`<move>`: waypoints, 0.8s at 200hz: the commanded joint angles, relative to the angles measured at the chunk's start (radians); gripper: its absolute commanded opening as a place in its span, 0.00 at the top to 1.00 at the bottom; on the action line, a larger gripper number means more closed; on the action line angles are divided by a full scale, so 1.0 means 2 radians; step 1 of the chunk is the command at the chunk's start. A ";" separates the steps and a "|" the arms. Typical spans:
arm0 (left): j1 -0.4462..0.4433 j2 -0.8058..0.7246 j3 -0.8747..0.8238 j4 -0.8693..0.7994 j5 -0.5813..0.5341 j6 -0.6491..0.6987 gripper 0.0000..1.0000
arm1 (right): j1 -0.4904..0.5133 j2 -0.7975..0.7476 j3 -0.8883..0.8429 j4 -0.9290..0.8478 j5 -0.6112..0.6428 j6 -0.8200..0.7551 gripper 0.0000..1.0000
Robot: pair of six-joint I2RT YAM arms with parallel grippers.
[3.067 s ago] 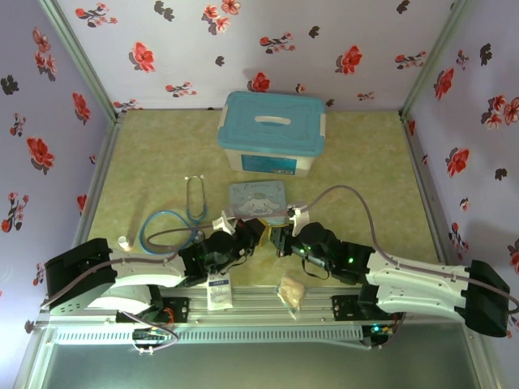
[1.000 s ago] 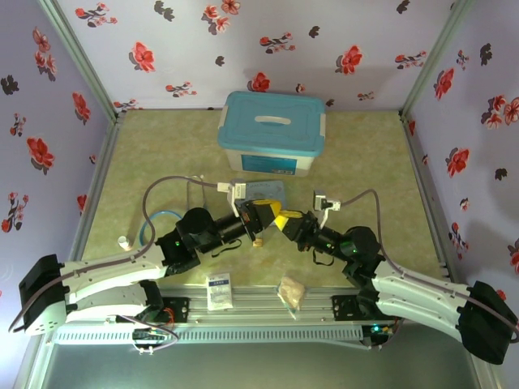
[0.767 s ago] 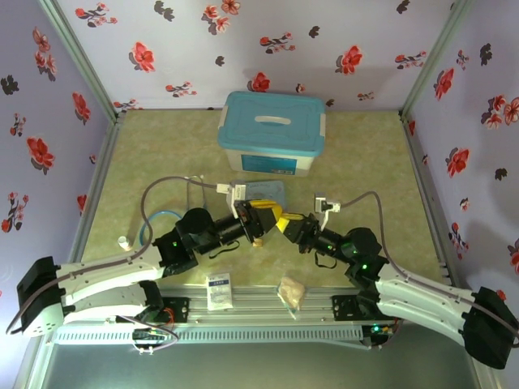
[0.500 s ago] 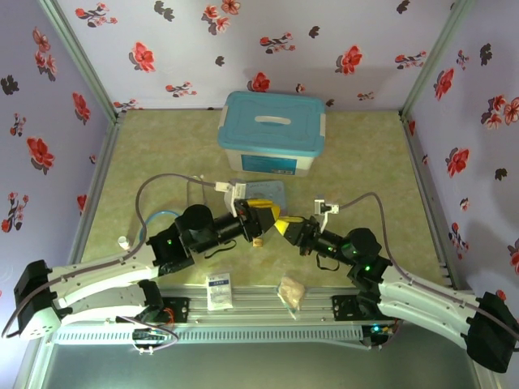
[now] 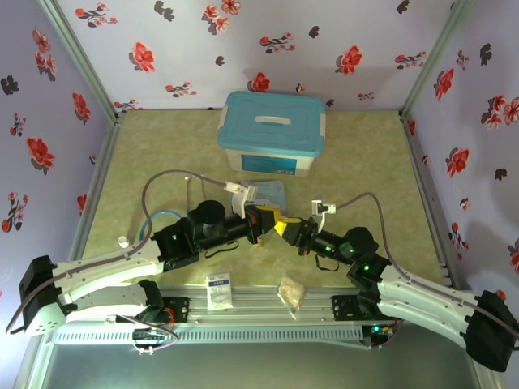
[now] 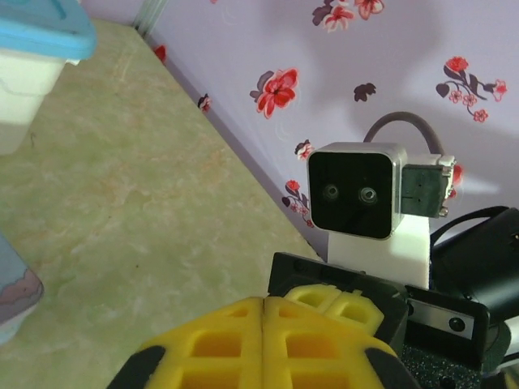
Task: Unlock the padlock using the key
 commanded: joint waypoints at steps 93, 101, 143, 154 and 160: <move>0.008 -0.035 -0.053 0.131 -0.038 -0.066 1.00 | -0.002 0.008 -0.013 0.094 0.001 0.022 0.43; 0.008 -0.037 -0.055 0.140 -0.034 -0.065 1.00 | -0.003 0.016 -0.011 0.104 -0.003 0.025 0.44; 0.008 -0.041 -0.058 0.155 -0.023 -0.073 1.00 | -0.002 0.041 -0.007 0.131 -0.002 0.026 0.47; 0.008 -0.038 -0.060 0.160 -0.022 -0.078 1.00 | -0.003 0.046 -0.007 0.140 0.000 0.025 0.47; 0.008 -0.037 -0.061 0.161 -0.022 -0.081 1.00 | -0.002 0.049 -0.006 0.144 0.000 0.025 0.48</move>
